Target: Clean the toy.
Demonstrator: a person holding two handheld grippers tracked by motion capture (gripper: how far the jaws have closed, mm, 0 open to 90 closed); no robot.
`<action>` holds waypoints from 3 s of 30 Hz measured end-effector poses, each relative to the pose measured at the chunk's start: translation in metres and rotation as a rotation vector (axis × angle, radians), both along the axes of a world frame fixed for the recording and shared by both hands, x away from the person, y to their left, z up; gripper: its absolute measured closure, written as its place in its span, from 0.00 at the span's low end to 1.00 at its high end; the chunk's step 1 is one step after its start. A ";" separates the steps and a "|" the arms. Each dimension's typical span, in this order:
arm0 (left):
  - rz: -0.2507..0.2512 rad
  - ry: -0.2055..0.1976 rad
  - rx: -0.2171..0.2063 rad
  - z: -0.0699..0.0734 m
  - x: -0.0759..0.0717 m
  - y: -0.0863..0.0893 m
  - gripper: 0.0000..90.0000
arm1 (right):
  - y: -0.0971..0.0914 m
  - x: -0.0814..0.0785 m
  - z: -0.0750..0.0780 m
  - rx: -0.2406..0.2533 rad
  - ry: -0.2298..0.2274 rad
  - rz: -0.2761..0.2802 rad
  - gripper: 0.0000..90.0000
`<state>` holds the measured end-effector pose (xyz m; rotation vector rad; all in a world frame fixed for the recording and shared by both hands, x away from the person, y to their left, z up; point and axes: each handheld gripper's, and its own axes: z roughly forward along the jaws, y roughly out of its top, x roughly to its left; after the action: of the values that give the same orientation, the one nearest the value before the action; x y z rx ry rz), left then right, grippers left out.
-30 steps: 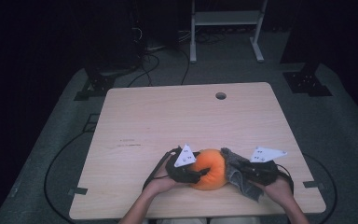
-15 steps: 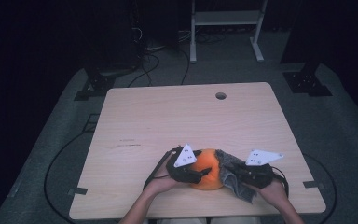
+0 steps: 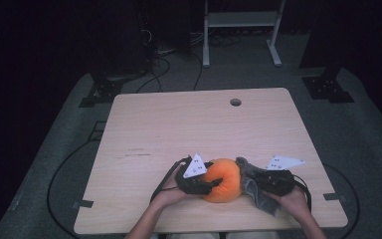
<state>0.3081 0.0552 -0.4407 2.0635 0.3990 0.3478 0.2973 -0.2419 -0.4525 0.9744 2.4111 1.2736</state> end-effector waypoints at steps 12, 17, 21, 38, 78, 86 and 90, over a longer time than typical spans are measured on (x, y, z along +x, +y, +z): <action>0.009 0.109 0.001 0.002 0.007 -0.009 0.18 | 0.010 -0.008 0.012 0.083 -0.049 0.080 0.90; 0.005 -0.042 -0.034 0.011 -0.005 -0.014 0.45 | 0.003 -0.008 0.018 0.090 -0.048 0.060 0.90; -0.005 -0.199 0.013 0.010 -0.013 -0.019 0.44 | 0.004 -0.014 0.033 0.144 -0.133 0.041 0.90; 0.014 -0.039 -0.014 0.008 -0.003 -0.012 0.13 | 0.006 -0.012 0.016 0.060 -0.112 0.068 0.90; -0.052 -0.031 -0.034 0.011 -0.015 -0.022 0.35 | 0.005 -0.030 0.049 0.044 -0.223 0.089 0.90; -0.082 -0.067 -0.019 0.009 -0.019 -0.021 0.36 | 0.025 -0.027 0.051 0.010 -0.230 0.152 0.90; -0.107 -0.114 -0.002 0.010 -0.022 -0.025 0.36 | 0.013 -0.027 0.053 0.018 -0.215 0.110 0.90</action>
<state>0.2858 0.0303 -0.4309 2.0426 0.2196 0.3983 0.2699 -0.2289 -0.3996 0.6780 2.3166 1.3637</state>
